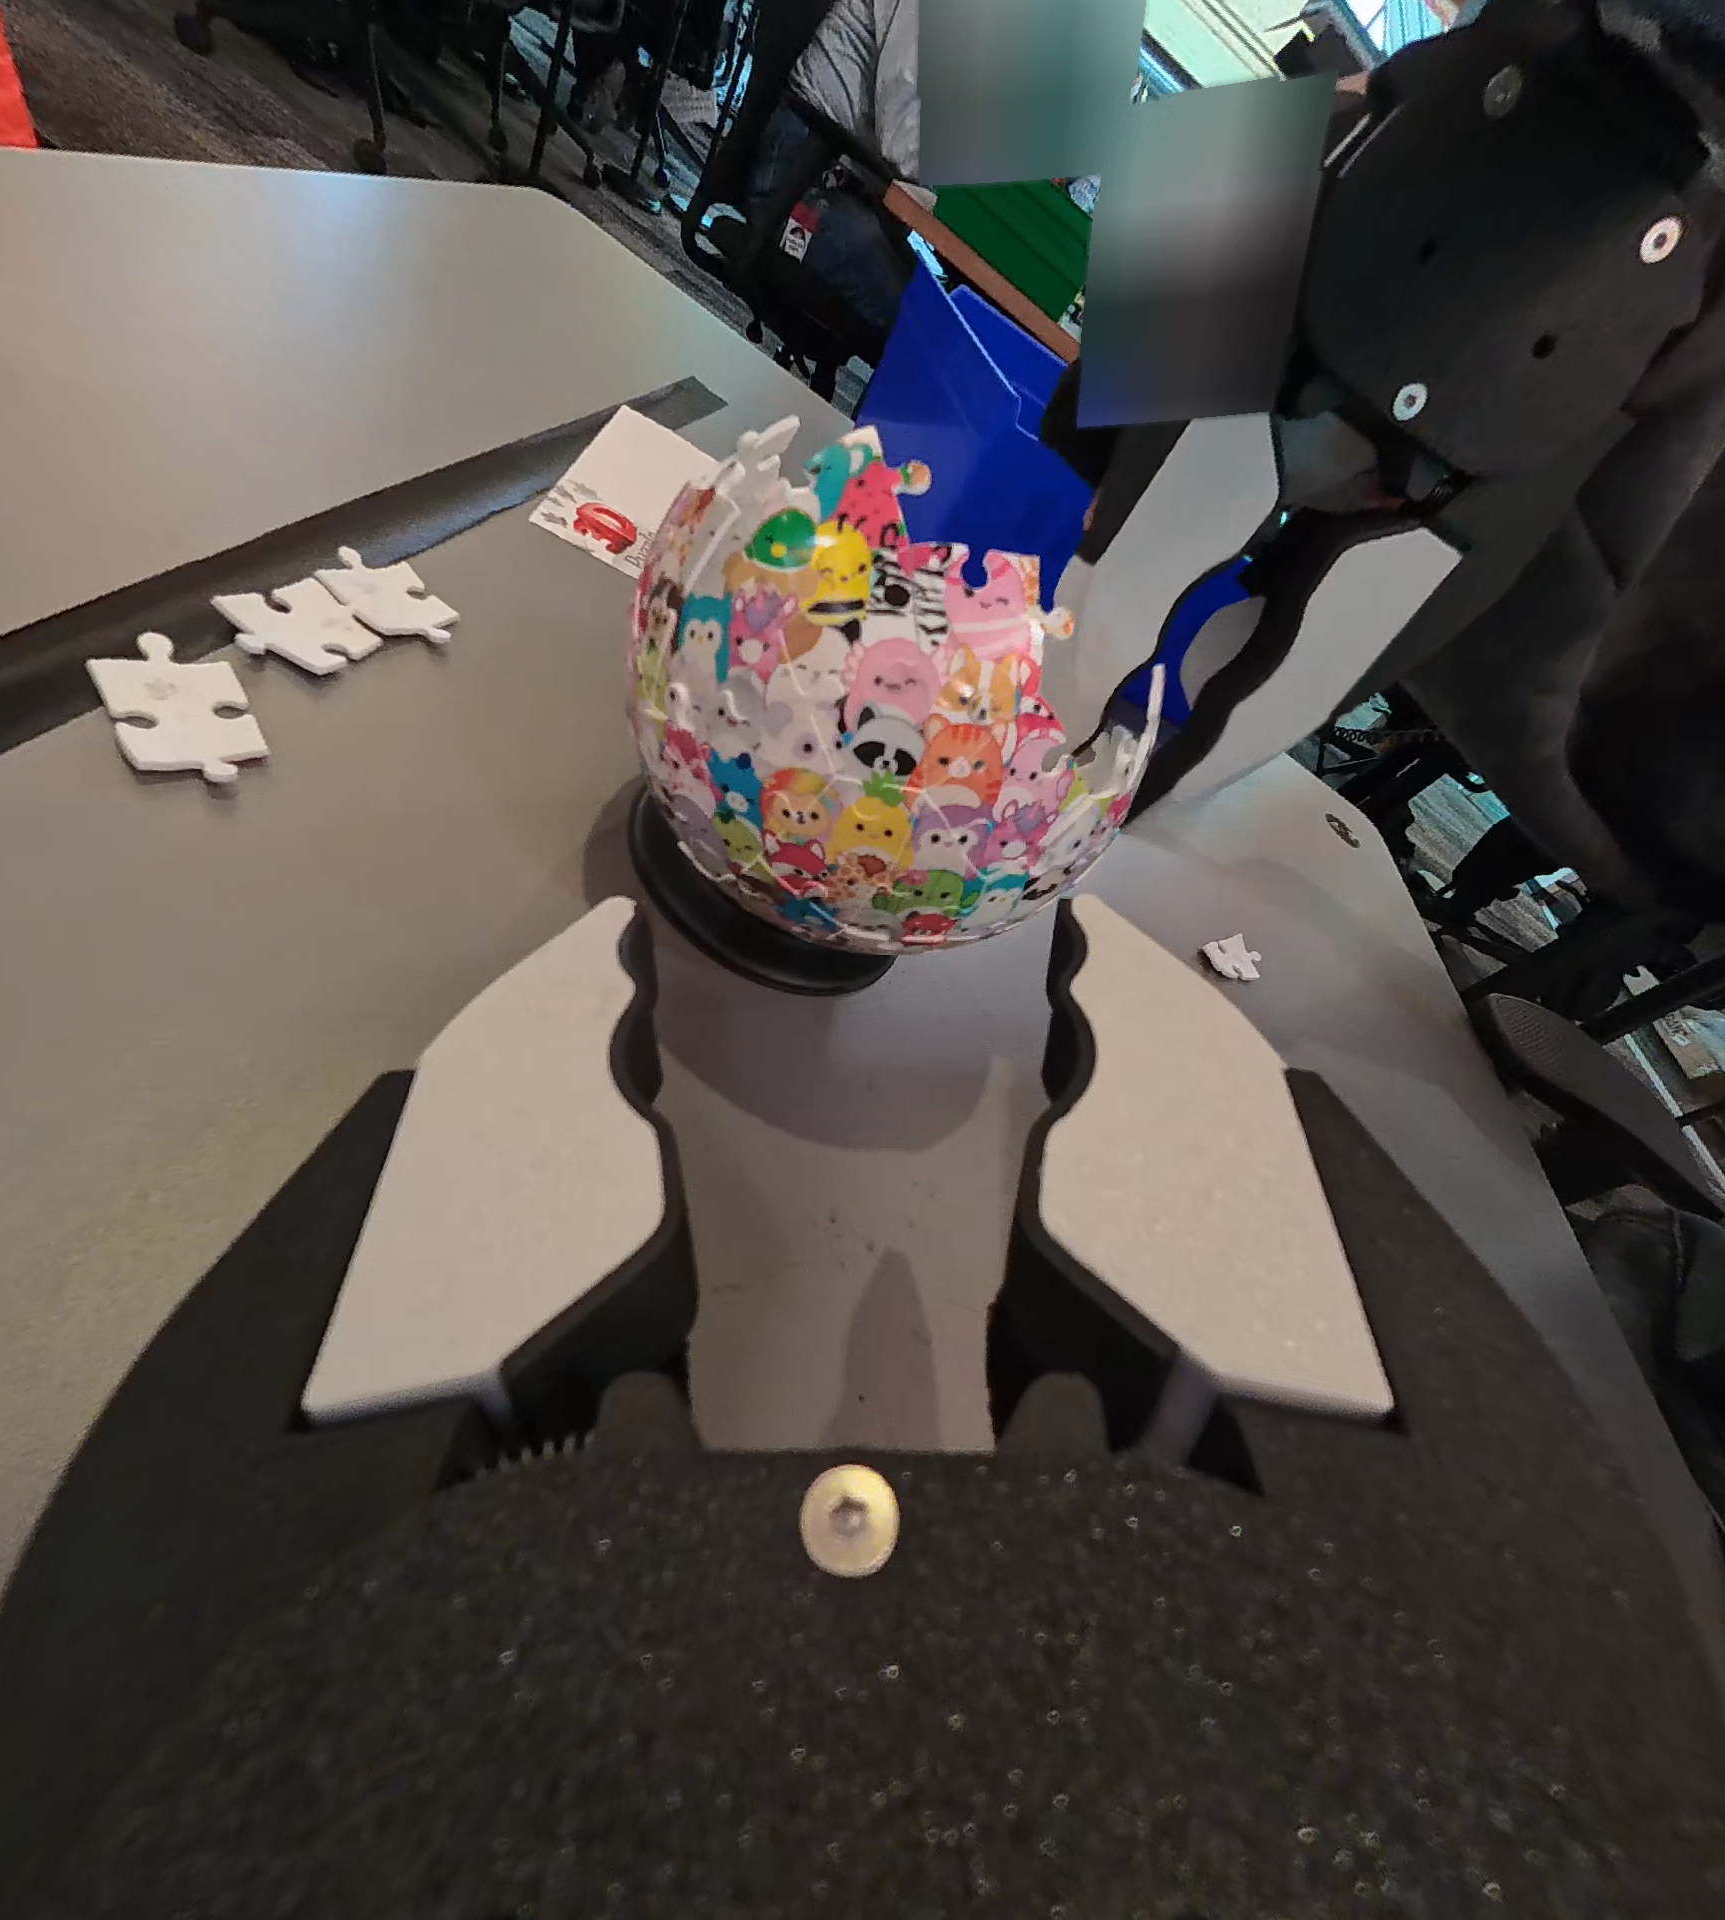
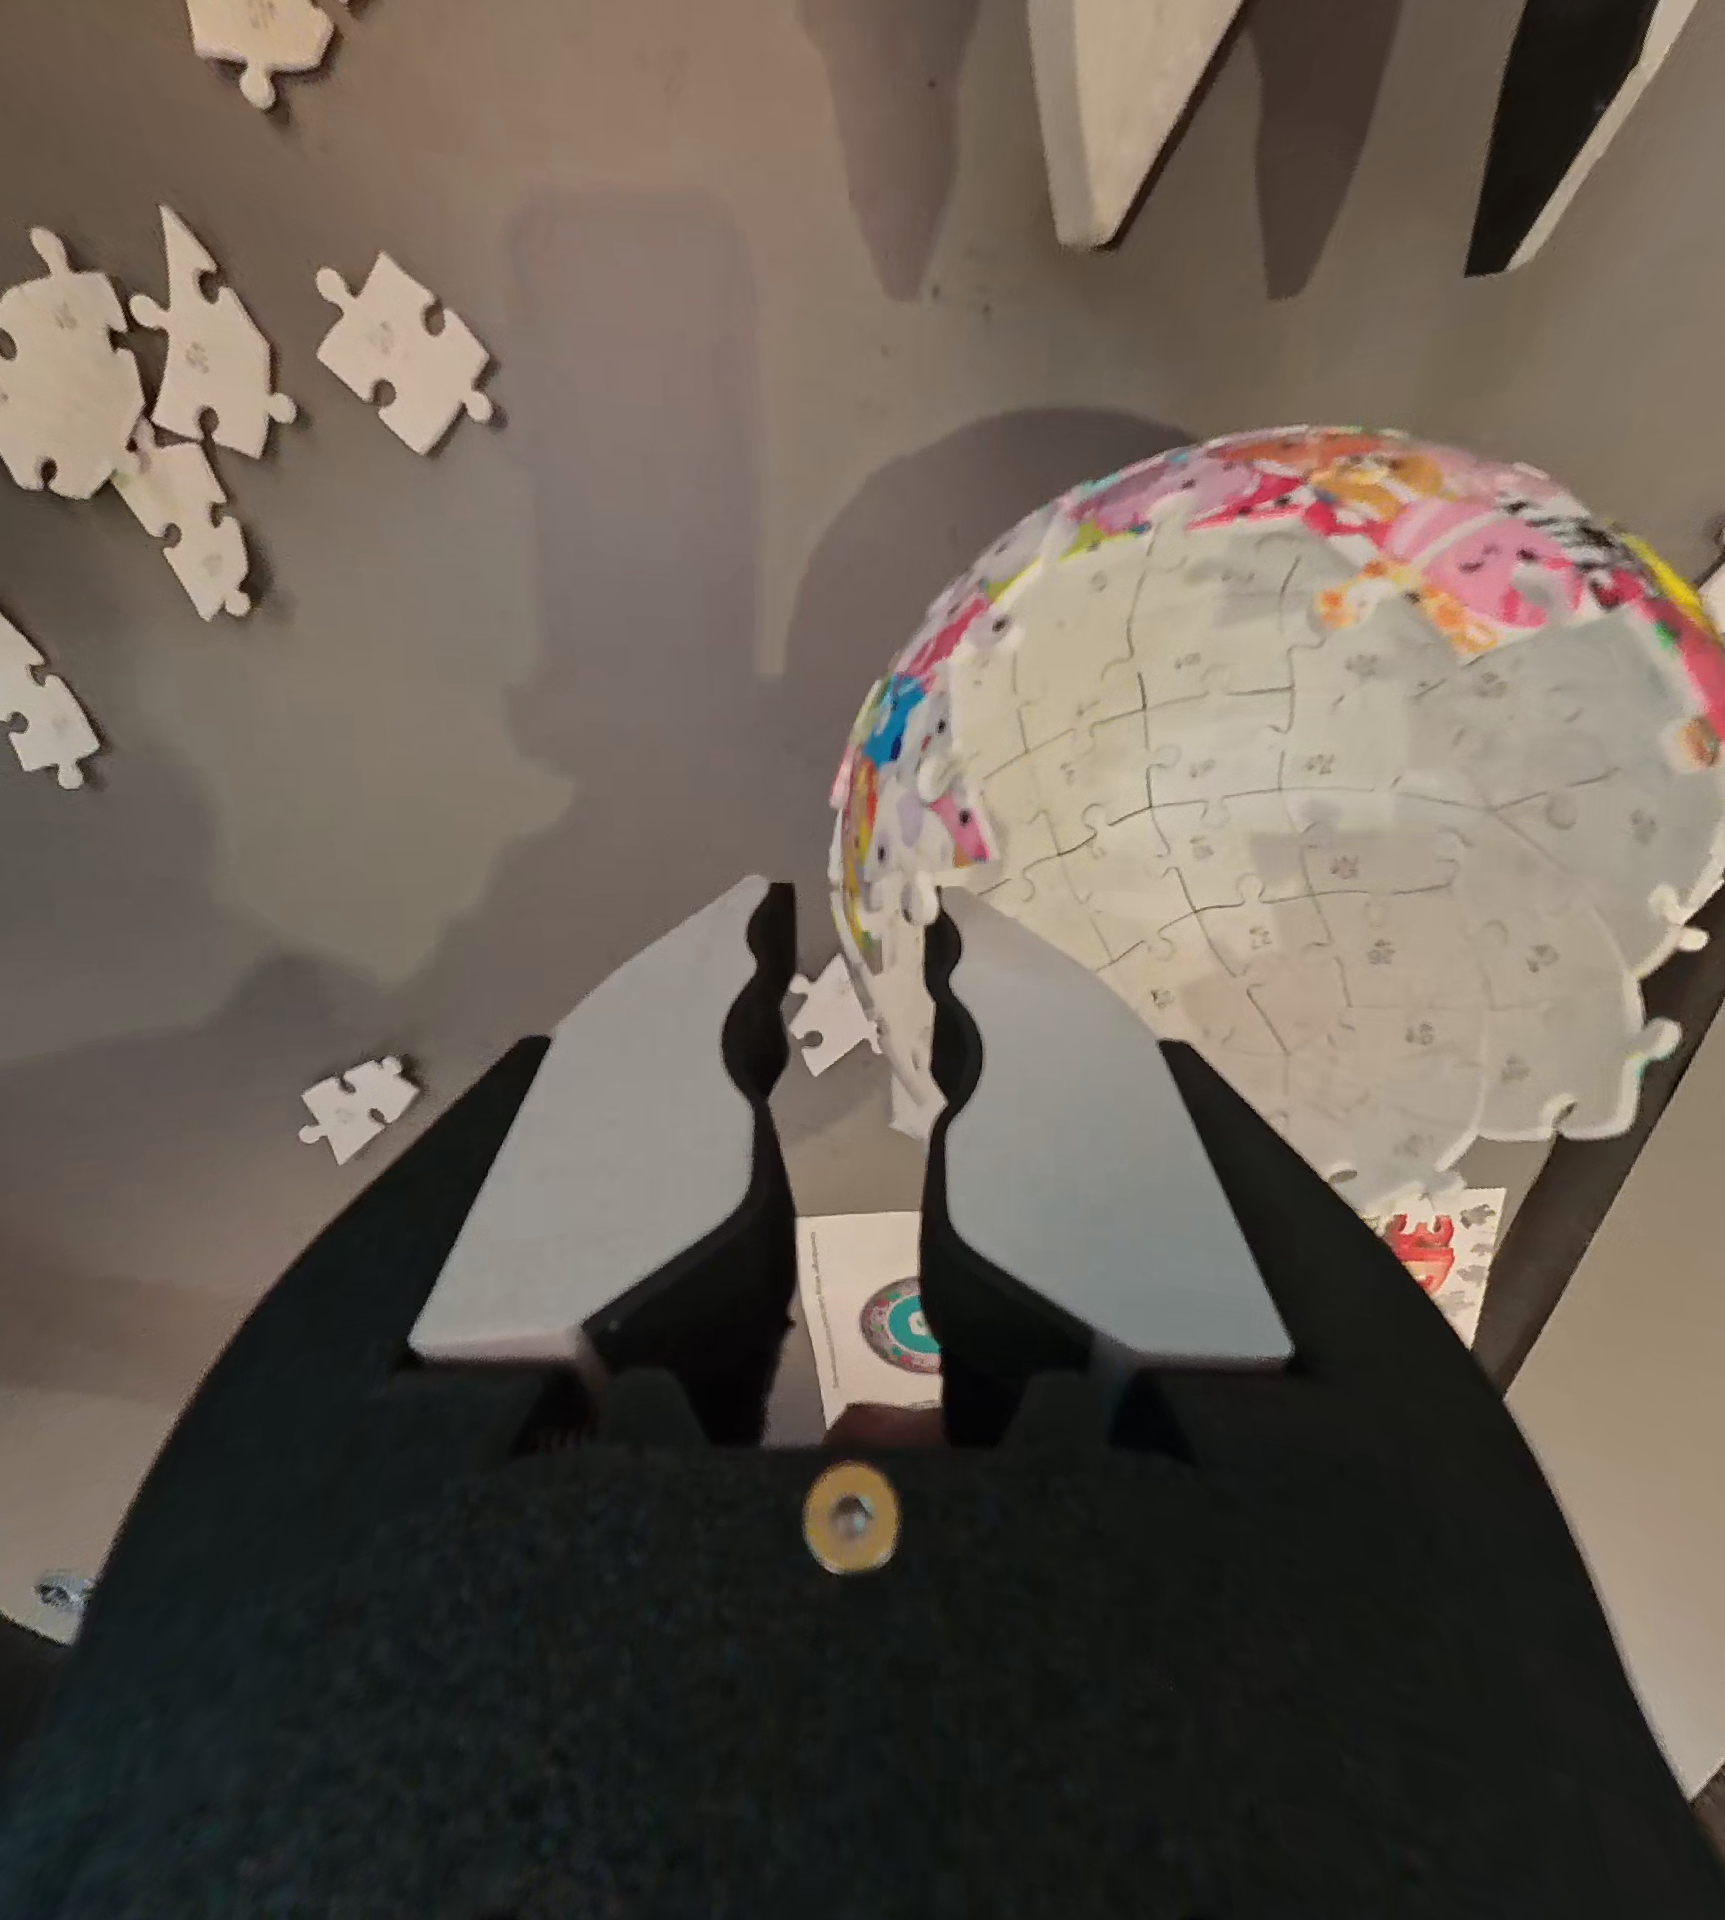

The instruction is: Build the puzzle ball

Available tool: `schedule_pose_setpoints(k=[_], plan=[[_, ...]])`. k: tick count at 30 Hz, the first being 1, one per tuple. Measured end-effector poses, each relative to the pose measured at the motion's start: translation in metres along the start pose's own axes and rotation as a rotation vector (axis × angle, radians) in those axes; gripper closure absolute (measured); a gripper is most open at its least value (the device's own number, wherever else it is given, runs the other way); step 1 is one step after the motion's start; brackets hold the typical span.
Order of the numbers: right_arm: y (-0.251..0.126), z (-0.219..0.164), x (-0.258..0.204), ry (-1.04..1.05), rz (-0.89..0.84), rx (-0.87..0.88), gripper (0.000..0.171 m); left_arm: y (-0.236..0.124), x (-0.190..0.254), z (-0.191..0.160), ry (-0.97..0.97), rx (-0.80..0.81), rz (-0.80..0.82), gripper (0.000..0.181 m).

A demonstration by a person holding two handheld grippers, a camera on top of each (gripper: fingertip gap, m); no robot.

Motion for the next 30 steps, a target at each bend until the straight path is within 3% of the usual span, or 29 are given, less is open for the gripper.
schedule_pose_setpoints(k=[5, 18, 22, 25, 30], plan=[[-0.001, 0.001, 0.001, 0.005, 0.021, 0.017, 0.163, 0.0, -0.001, 0.0, -0.005, -0.001, 0.0, 0.109], [-0.001, 0.001, -0.002, 0.04, 0.071, 0.019, 0.166, 0.0, -0.001, 0.0, -0.01, -0.001, 0.001, 0.11], [-0.002, 0.002, -0.002, 0.025, 0.069, 0.019, 0.157, 0.001, -0.001, 0.0, -0.012, -0.001, 0.0, 0.11], [0.0, 0.004, -0.001, 0.007, 0.039, -0.003, 0.14, 0.001, -0.001, -0.001, -0.013, -0.002, 0.0, 0.11], [0.004, 0.01, -0.002, -0.031, 0.018, -0.034, 0.138, 0.002, -0.001, -0.001, -0.011, -0.008, 0.001, 0.11]])
Point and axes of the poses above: each gripper's, where its closed fingertips meet, y out along the fingers, z out of its top, x = y × z across the jaws, the point moved 2 cm from there along -y, back along the fingers, and after that the axes turned 4 degrees about -z, right-handed, at the moved point
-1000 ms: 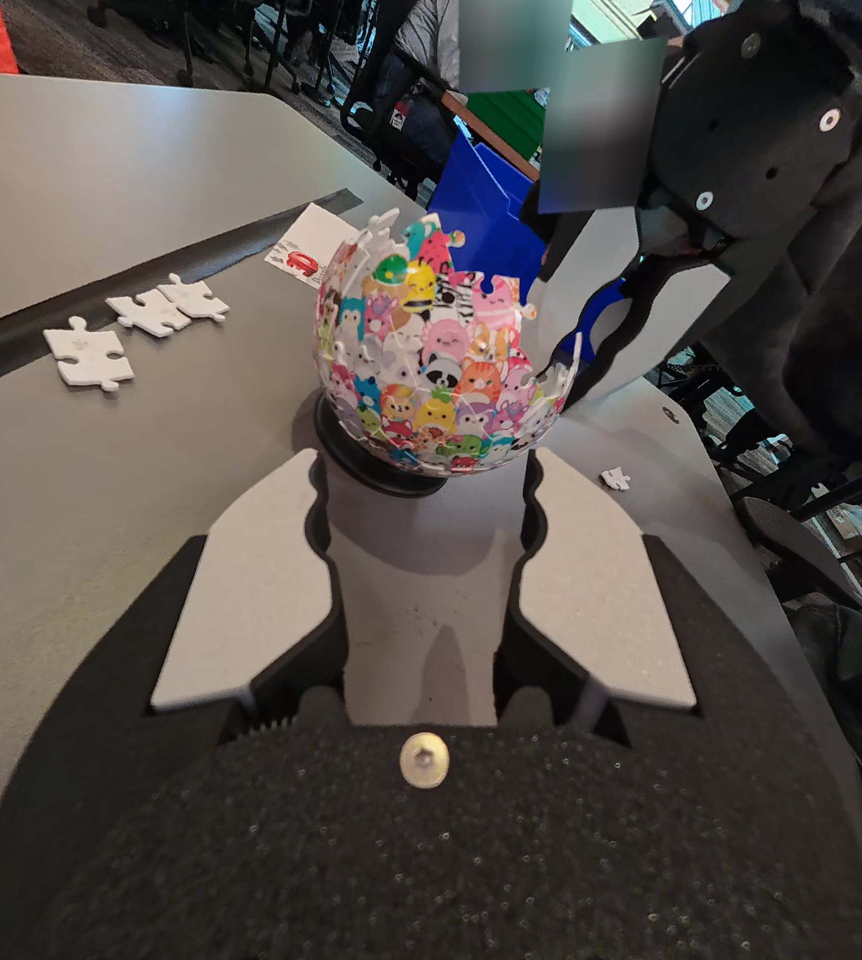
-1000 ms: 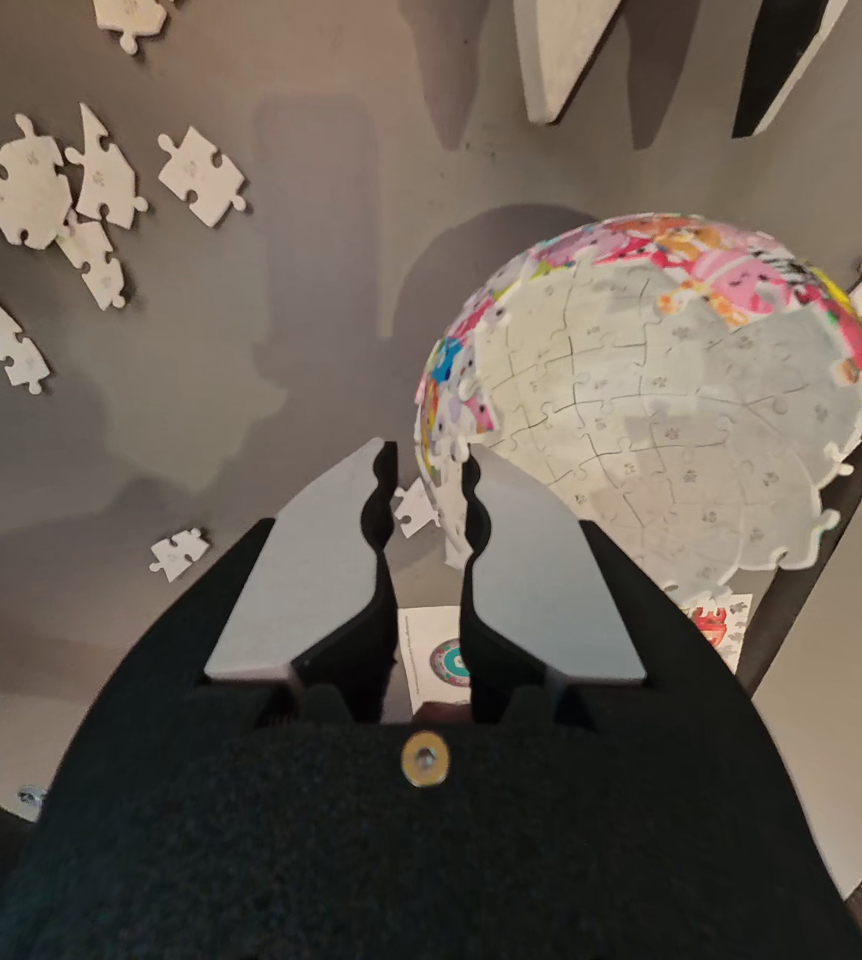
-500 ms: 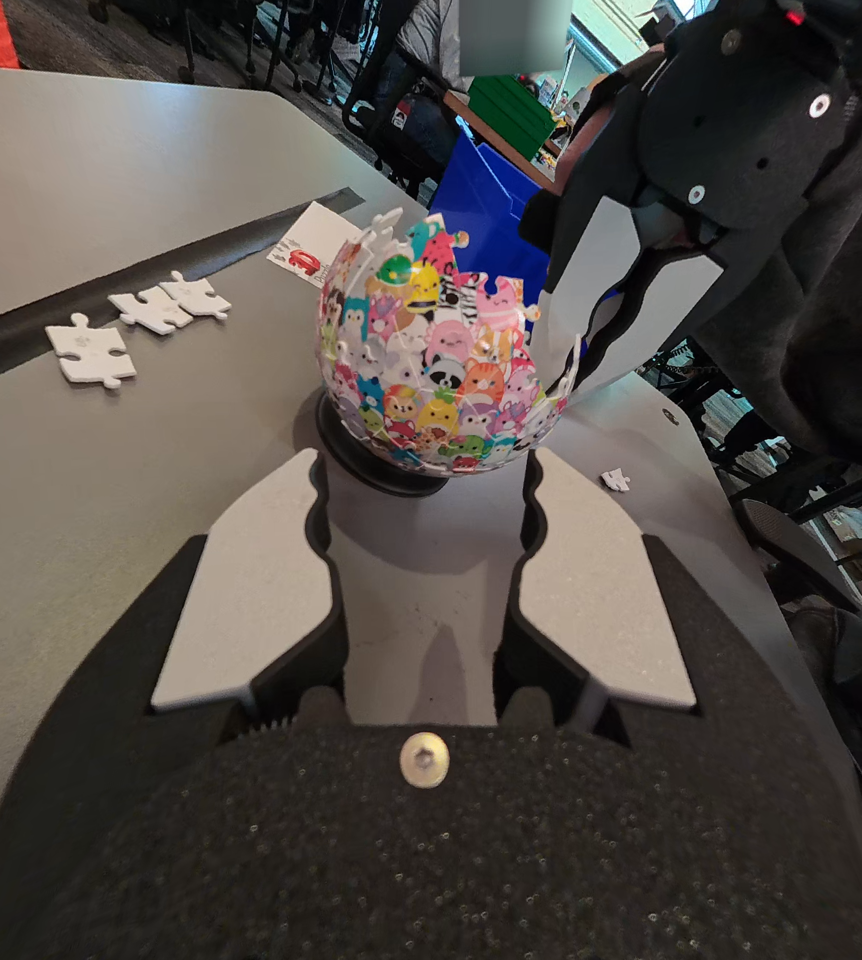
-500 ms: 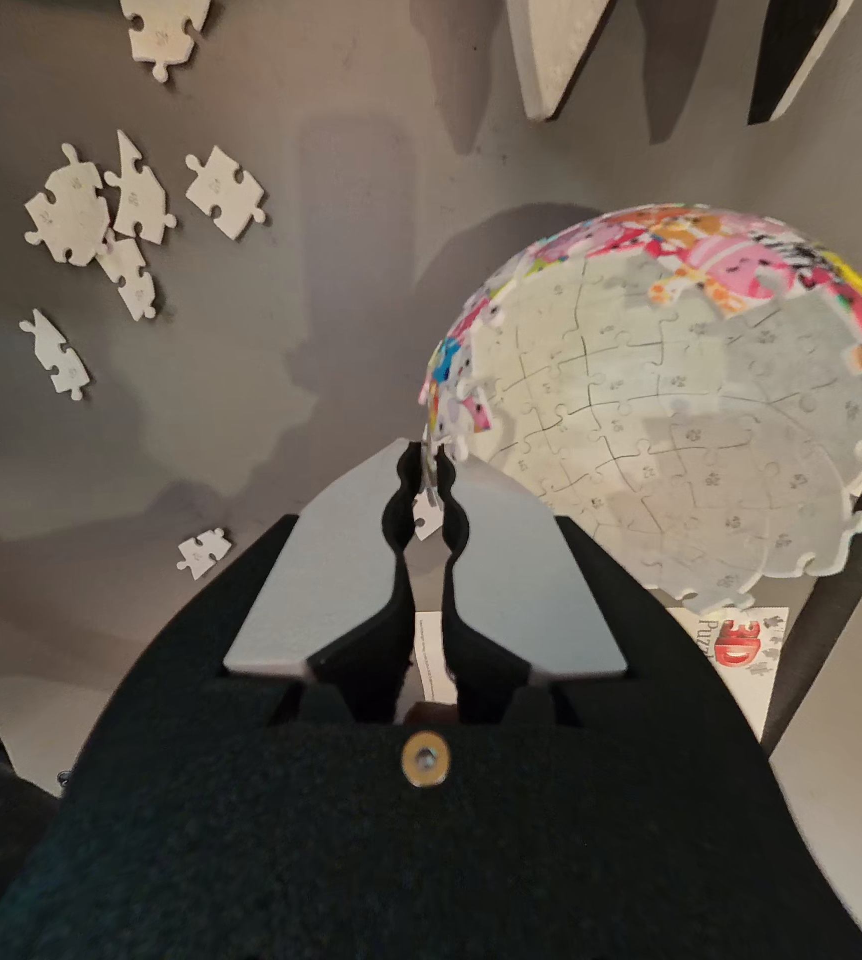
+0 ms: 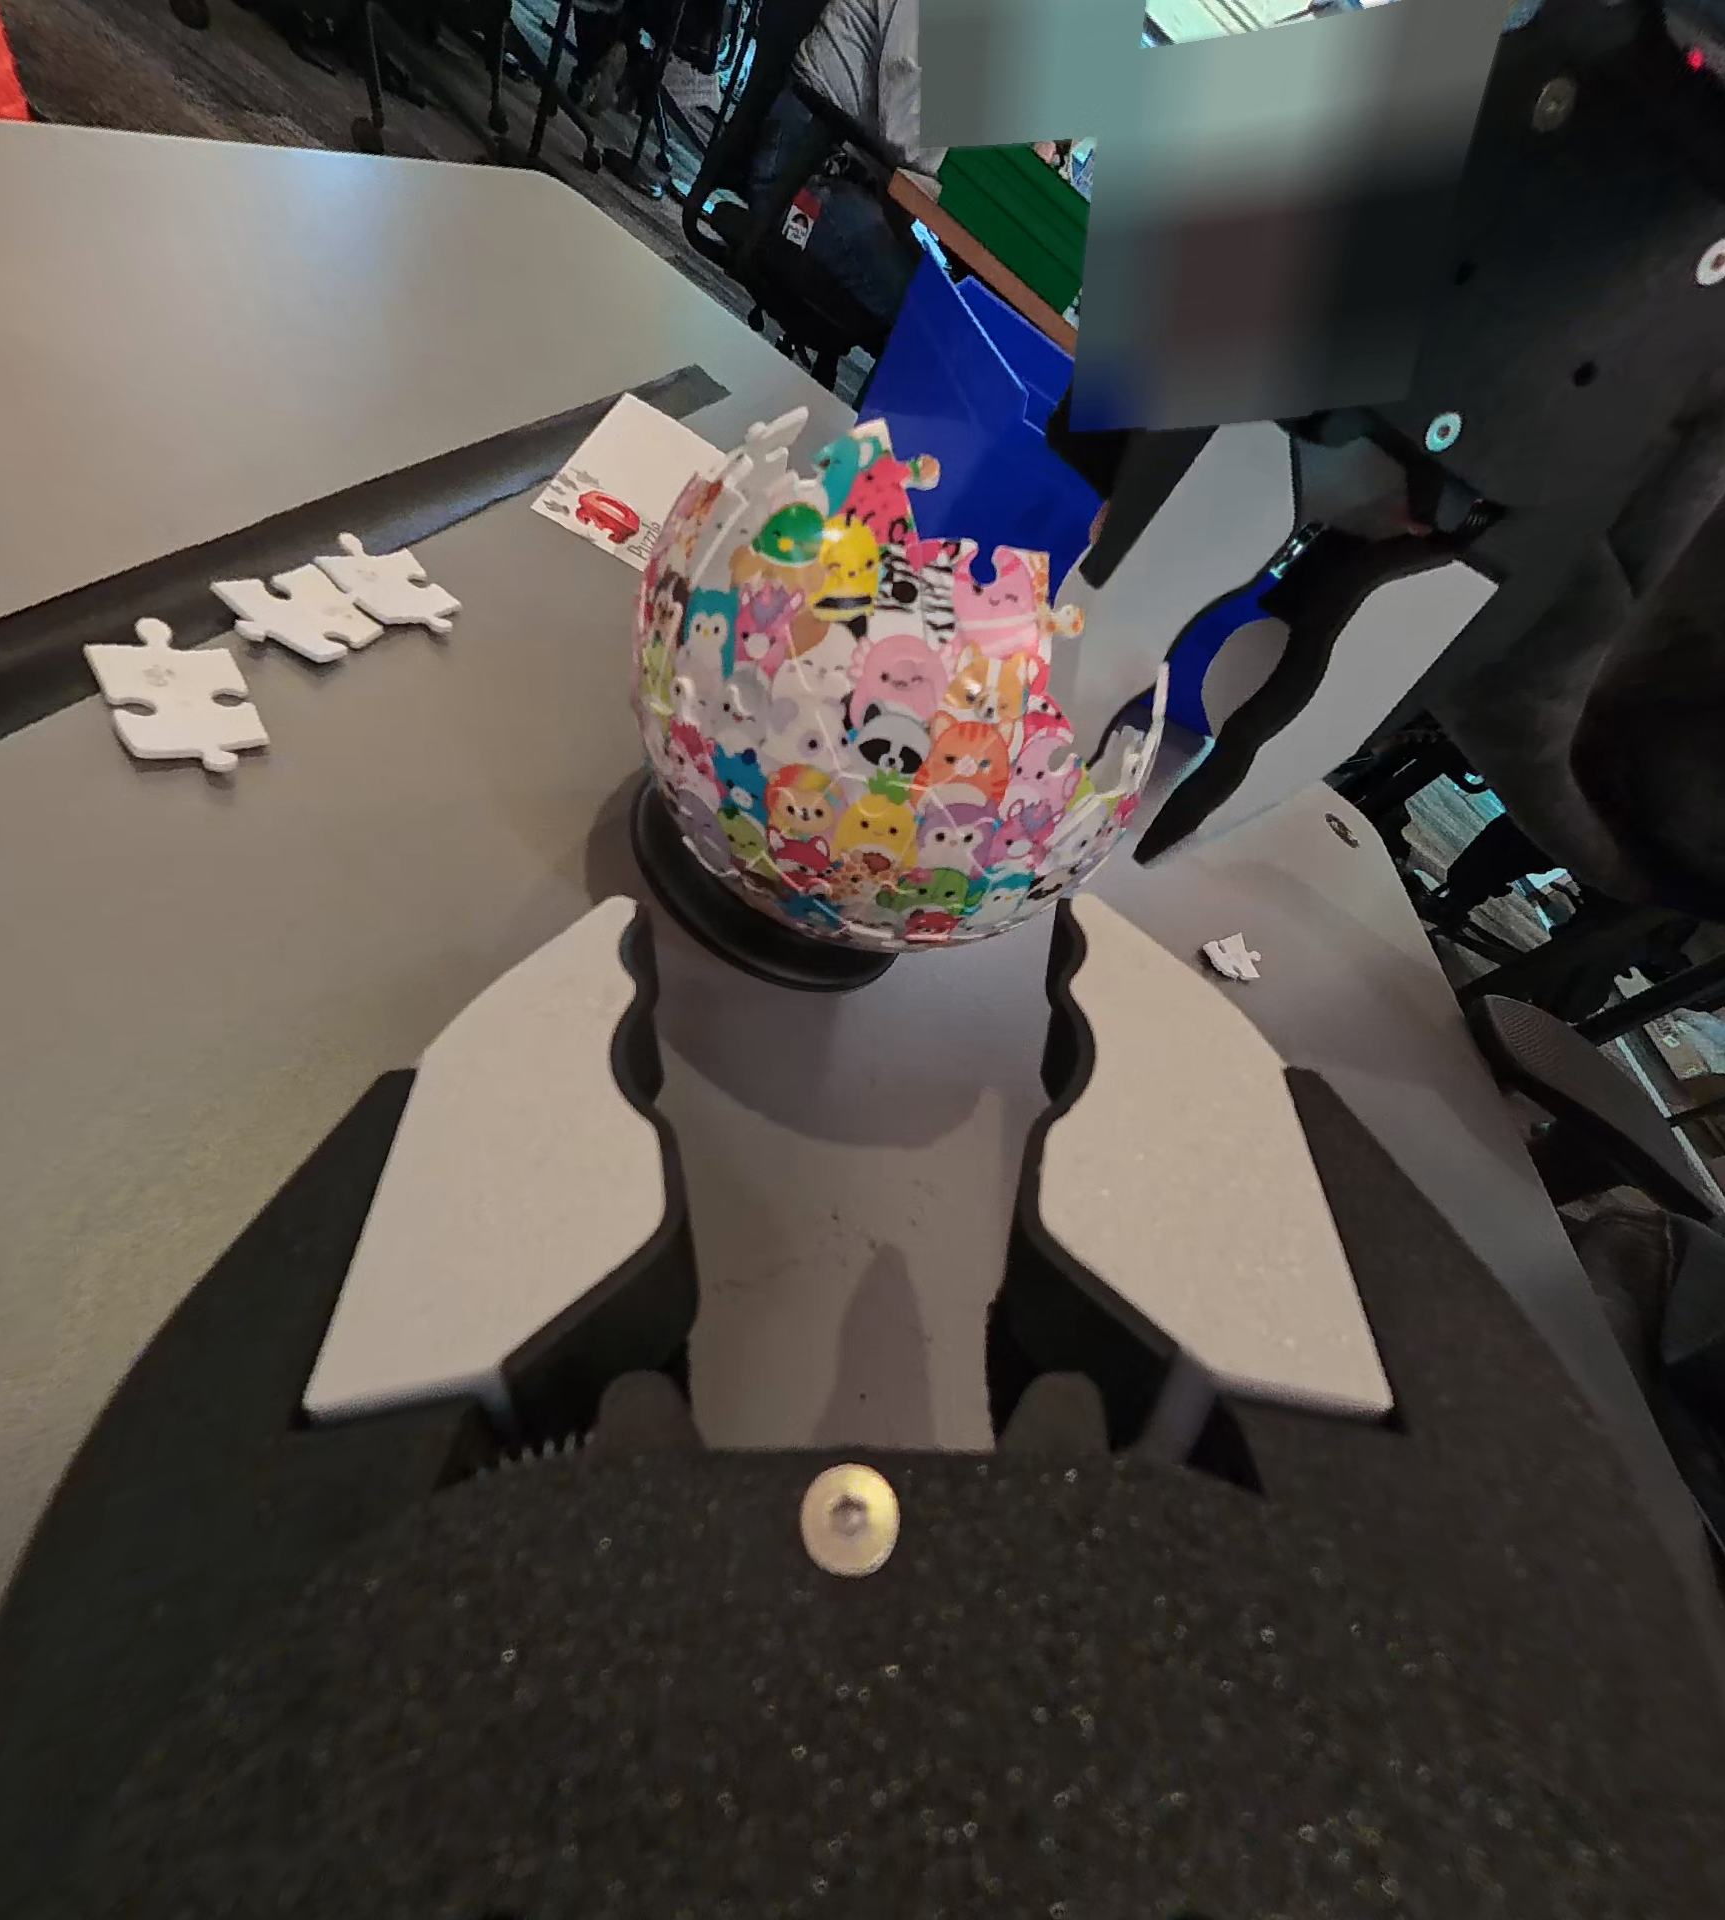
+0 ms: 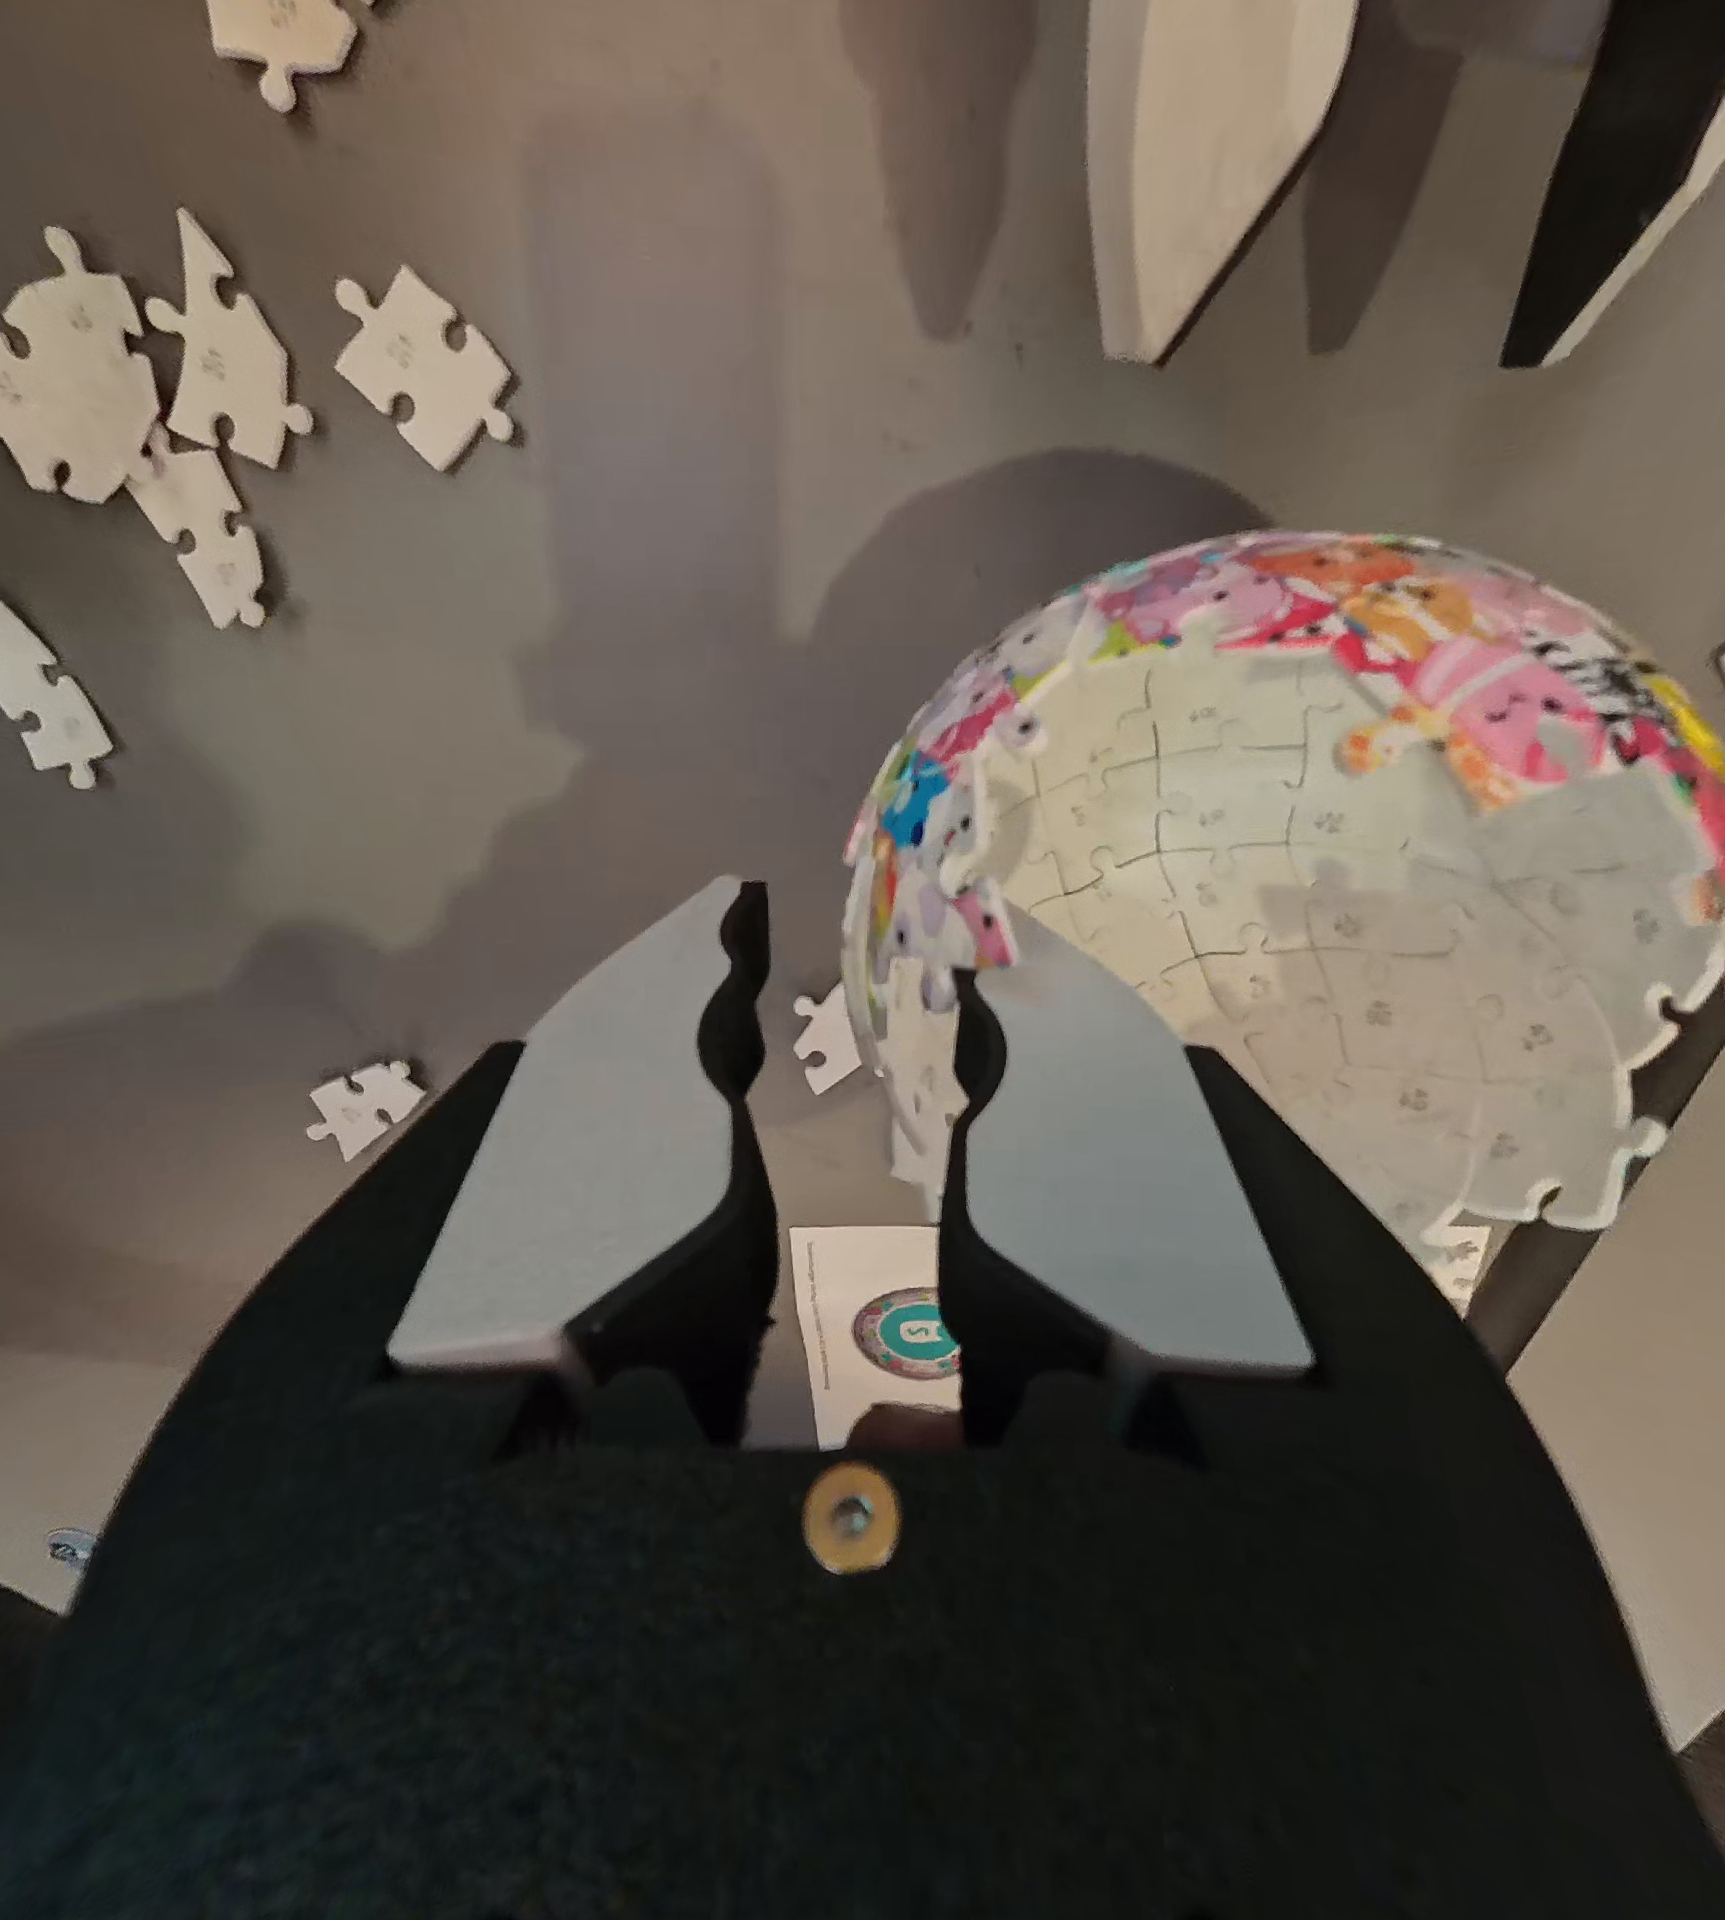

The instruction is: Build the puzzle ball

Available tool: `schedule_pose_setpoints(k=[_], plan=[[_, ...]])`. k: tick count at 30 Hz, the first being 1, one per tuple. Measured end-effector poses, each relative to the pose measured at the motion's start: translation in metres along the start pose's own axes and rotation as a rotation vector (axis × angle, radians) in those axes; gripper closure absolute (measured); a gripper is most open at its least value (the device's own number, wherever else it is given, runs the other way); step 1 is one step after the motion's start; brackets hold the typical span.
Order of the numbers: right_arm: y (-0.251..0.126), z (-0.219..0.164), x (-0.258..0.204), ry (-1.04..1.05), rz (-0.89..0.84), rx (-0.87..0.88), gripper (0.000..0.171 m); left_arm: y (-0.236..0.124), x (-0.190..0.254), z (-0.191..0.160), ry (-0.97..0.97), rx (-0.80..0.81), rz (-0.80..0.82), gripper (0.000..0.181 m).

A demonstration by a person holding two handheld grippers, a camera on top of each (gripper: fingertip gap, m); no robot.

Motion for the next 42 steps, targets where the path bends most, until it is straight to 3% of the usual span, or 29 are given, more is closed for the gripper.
schedule_pose_setpoints(k=[5, 9, 13, 16, 19, 21, 33, 42], plan=[[0.002, 0.001, -0.001, 0.022, 0.051, -0.021, 0.141, 0.001, 0.001, -0.001, 0.03, -0.012, 0.021, 0.111], [0.001, 0.0, -0.003, 0.041, 0.089, -0.017, 0.147, 0.0, 0.004, -0.004, 0.124, -0.013, 0.132, 0.117], [-0.007, 0.0, -0.003, 0.076, 0.111, 0.016, 0.145, 0.004, 0.024, -0.014, 0.271, -0.039, 0.264, 0.138], [-0.01, -0.001, -0.004, 0.079, 0.113, 0.029, 0.147, 0.021, 0.055, -0.03, 0.358, -0.078, 0.265, 0.151], [-0.01, -0.001, -0.005, 0.078, 0.112, 0.046, 0.16, 0.044, 0.08, -0.033, 0.439, -0.072, 0.262, 0.178], [-0.009, -0.002, -0.003, 0.095, 0.104, 0.059, 0.167, 0.058, 0.084, -0.039, 0.431, -0.108, 0.262, 0.181], [-0.011, -0.003, -0.001, 0.134, 0.156, 0.087, 0.169, 0.075, 0.072, -0.046, 0.425, -0.172, 0.378, 0.181], [-0.012, -0.001, -0.007, 0.123, 0.147, 0.08, 0.169, 0.081, 0.069, -0.041, 0.376, -0.143, 0.369, 0.181]])
Point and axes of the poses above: each gripper's, where its closed fingertips meet, y out along the fingers, z out of its top, x = y × z across the jaws, the point moved 2 cm from there along -y, back along the fingers, and after that the axes turned 4 degrees about -z, right-handed, at the moved point
